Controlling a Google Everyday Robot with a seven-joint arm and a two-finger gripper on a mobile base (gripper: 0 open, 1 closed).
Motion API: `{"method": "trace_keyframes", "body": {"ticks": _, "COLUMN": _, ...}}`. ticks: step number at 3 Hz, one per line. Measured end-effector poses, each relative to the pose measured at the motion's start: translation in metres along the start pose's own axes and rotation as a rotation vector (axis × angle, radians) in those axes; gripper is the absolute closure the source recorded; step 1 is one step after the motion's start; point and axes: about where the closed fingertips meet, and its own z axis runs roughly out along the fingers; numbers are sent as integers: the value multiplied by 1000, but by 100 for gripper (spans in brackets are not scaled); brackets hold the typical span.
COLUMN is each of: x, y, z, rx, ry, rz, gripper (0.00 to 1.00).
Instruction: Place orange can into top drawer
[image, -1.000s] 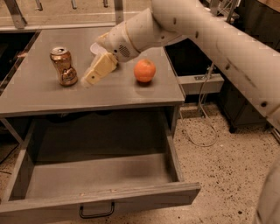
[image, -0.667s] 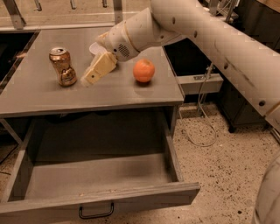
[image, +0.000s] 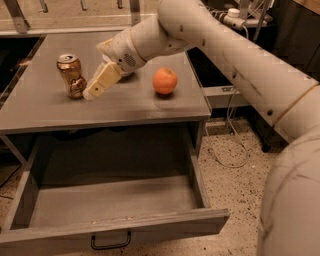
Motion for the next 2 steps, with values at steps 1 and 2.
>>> {"method": "trace_keyframes", "body": {"ticks": 1, "x": -12, "y": -19, "z": 41, "rx": -49, "ry": -16, "rz": -52, "gripper": 0}}
{"method": "trace_keyframes", "body": {"ticks": 2, "x": -25, "y": -34, "z": 73, "rx": -91, "ry": -24, "rz": -96, "gripper": 0}}
